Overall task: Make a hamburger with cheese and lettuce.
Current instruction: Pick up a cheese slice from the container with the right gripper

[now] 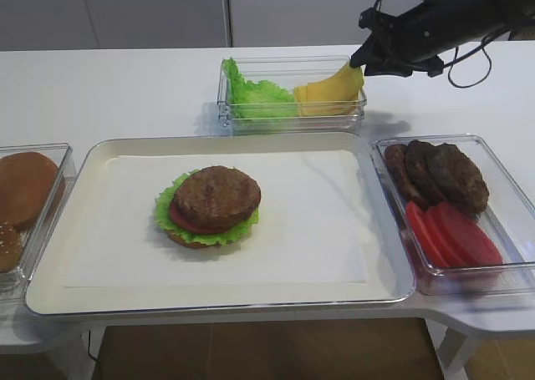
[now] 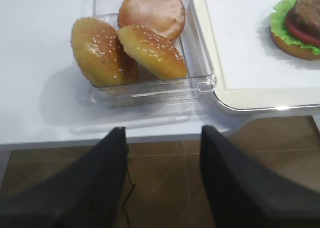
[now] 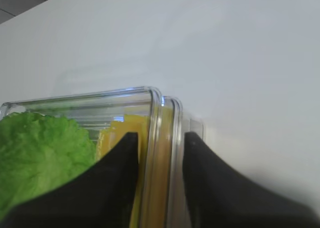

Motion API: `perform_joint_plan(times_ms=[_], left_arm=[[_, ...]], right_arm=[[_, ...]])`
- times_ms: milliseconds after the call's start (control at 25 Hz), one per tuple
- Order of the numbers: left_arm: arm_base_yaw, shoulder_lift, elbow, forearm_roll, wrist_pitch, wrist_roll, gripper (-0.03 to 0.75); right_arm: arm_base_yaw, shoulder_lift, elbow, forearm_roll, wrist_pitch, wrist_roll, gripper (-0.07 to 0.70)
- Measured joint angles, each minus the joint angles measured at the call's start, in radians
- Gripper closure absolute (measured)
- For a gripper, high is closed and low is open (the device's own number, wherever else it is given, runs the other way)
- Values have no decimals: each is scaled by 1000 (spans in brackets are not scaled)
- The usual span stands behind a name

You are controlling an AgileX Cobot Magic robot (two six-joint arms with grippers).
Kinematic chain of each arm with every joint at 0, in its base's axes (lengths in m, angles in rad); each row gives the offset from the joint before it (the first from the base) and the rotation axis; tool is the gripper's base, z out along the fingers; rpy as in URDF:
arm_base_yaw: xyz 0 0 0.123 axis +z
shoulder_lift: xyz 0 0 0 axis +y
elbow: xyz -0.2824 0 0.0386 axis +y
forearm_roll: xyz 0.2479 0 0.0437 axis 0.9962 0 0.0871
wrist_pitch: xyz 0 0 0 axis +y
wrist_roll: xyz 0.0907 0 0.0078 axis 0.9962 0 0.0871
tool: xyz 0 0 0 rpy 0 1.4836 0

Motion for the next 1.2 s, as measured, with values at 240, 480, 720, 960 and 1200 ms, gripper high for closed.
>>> perform_joint_plan(times_ms=[240,480,720,960,1200], left_arm=[[0,0,0,0,0,0,358],[0,0,0,0,0,0,358],[0,0,0,0,0,0,358],[0,0,0,0,0,0,358],[0,0,0,0,0,0,358]], right_arm=[[0,8,0,15,2,-16,419],[0,8,0,37,10,-39,517],[0,8,0,45,13,-40,556],[0,8,-4,49,20,-43,617],[0,8,-4,49,22,-43,624]])
